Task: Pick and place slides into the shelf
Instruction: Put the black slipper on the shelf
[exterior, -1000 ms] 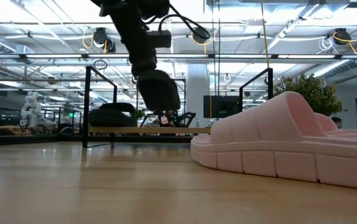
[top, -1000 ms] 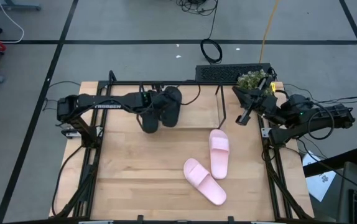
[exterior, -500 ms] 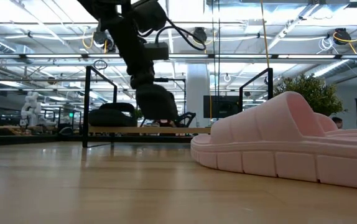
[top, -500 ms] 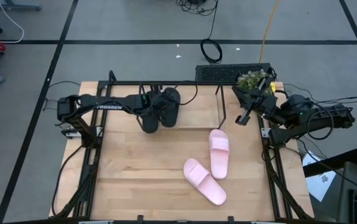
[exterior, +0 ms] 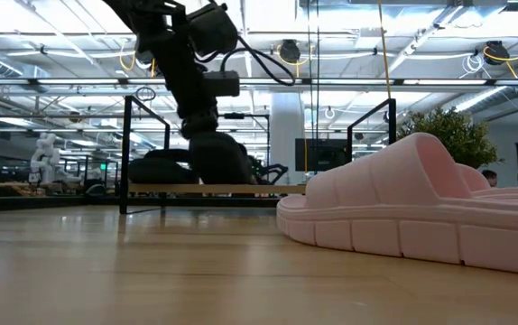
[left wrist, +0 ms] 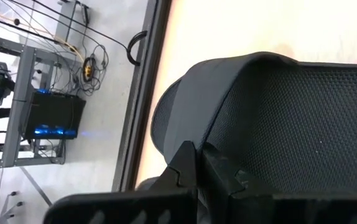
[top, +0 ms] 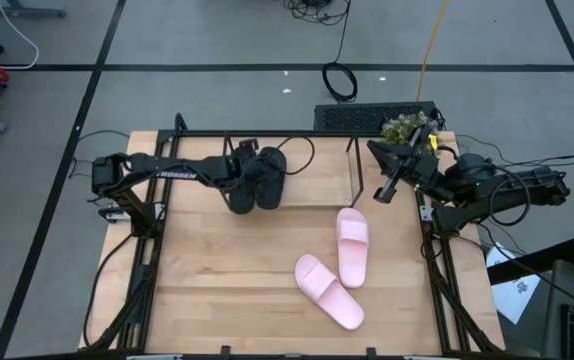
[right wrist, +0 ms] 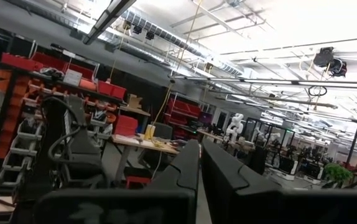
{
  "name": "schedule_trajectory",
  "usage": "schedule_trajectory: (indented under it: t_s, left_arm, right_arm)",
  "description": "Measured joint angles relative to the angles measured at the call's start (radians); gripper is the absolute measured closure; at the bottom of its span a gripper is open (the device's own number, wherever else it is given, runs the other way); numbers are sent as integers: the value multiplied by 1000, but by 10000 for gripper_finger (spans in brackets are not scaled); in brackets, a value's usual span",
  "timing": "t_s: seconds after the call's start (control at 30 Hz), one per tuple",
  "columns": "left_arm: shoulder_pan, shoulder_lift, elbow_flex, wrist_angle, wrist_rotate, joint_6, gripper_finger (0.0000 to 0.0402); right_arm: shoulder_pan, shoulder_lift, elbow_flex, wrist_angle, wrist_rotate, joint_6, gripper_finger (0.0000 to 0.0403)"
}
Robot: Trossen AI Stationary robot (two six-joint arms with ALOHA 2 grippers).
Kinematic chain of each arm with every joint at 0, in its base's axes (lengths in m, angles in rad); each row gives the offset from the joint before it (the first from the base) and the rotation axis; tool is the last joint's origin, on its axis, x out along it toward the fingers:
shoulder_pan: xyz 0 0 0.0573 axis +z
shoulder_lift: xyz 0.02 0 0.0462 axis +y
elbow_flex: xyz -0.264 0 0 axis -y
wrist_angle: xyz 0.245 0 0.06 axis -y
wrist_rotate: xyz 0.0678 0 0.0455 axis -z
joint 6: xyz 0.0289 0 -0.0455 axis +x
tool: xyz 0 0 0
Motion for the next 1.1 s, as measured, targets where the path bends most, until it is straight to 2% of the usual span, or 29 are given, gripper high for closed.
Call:
schedule_trajectory:
  t_s: [0.4,1.1]
  left_arm:
    - [8,0,-38,52,-3,28,401]
    - [8,0,-38,-10,23,-40,393]
  right_arm:
    - [0,12,0,9,-2,7,394]
    - [1,15,0,9,-3,8,394]
